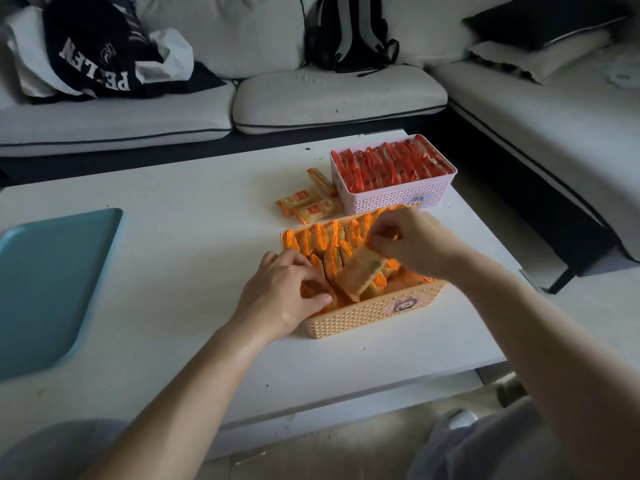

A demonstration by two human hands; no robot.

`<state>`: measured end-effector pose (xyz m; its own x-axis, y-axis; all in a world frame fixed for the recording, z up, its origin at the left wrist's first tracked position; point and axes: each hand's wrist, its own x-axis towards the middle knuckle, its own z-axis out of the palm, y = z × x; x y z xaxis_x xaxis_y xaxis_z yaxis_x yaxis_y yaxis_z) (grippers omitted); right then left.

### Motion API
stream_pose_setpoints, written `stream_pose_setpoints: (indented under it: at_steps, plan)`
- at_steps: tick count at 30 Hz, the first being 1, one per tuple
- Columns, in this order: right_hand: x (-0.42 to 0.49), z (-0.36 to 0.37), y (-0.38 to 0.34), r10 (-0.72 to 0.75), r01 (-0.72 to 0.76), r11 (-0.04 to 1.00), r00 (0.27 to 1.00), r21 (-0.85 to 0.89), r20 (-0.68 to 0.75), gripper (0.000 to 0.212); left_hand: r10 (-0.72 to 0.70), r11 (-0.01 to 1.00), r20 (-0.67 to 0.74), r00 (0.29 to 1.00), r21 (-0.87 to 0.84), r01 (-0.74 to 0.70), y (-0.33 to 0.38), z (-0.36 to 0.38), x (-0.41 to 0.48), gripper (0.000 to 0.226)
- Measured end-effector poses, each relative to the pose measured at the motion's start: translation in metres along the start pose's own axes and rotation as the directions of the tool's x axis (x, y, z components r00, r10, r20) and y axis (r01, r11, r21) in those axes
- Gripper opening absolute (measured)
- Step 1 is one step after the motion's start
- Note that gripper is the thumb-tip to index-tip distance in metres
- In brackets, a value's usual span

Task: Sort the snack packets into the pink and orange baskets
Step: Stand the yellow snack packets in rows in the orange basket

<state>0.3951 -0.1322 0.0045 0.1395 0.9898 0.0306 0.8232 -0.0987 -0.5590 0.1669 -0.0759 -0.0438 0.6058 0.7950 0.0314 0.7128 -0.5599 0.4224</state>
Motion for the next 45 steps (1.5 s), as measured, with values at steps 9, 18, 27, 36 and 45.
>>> stream_pose_setpoints:
  at_steps: [9,18,27,36,45]
  plan:
    - [-0.002,0.022,-0.013,0.218,-0.218,0.976,0.976,-0.016,0.024,0.017,-0.013,0.995,-0.089,0.996,-0.097,0.004,0.005,0.001,0.001,0.019]
    - [0.004,0.008,-0.004,0.243,-0.244,0.969,0.969,-0.034,-0.034,0.018,0.185,0.982,-0.073,0.980,0.047,-0.181,0.018,0.006,-0.001,0.020]
    - [-0.001,0.027,-0.001,0.283,-0.264,0.901,0.959,-0.343,0.004,0.024,0.175,0.982,-0.108,0.979,-0.046,-0.181,0.020,0.003,0.008,0.024]
    - [-0.005,0.003,0.002,0.304,-0.289,0.948,0.946,-0.129,0.110,0.025,0.125,0.974,-0.190,0.974,-0.161,-0.156,0.022,0.009,0.009,0.025]
    - [-0.006,-0.032,0.020,0.324,-0.325,0.945,0.915,-0.037,0.242,0.021,0.285,0.955,-0.043,0.957,0.094,-0.280,0.037,0.014,0.015,0.024]
